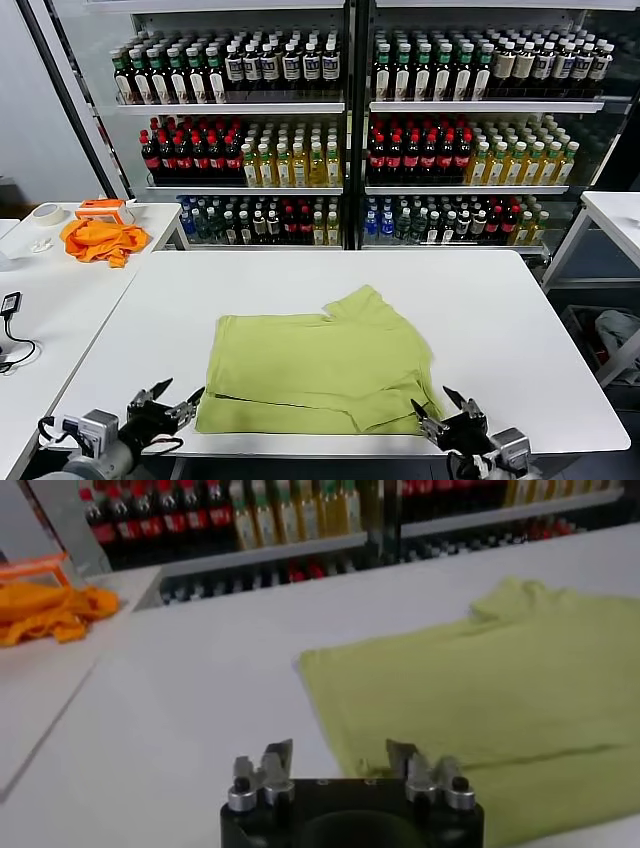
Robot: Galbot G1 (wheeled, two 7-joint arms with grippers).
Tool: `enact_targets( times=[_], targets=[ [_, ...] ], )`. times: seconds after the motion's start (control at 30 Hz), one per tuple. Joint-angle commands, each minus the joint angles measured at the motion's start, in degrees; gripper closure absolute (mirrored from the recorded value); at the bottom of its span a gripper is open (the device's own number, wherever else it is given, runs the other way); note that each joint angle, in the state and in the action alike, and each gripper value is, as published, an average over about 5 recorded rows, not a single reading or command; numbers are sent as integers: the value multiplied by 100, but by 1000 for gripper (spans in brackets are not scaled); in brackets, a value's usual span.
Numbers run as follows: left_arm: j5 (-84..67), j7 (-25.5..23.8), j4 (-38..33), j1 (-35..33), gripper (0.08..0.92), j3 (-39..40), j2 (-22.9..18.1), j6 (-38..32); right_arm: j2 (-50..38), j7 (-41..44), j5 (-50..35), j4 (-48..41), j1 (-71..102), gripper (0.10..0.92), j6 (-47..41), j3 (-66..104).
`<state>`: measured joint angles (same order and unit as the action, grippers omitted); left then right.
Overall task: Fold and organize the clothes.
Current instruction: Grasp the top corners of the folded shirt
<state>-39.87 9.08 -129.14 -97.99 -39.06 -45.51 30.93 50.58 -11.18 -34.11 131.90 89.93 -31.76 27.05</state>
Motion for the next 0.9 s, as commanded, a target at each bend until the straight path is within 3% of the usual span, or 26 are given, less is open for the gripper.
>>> enact_targets(
  times=[0.03,0.17,0.37,0.9],
  targets=[
    [-74,-242,839,1128,269,325,180,-262,-25,-154,-564,-734,-1900,210,-137,-556],
    [-125,-269,1385,1895,189,943,185,-281,317,-175,-574,-1628,-3258,203,-143,-1493],
    [-135,-276,2042,2857,177,1623,53,-309,991,-188,-498,-2951,-4758,203,-142,-2676],
    [-26,-660,3409,4091,177,2628,-115,-360,2163,-404,115,-5452,-5894,203,-33,-3167]
  ],
)
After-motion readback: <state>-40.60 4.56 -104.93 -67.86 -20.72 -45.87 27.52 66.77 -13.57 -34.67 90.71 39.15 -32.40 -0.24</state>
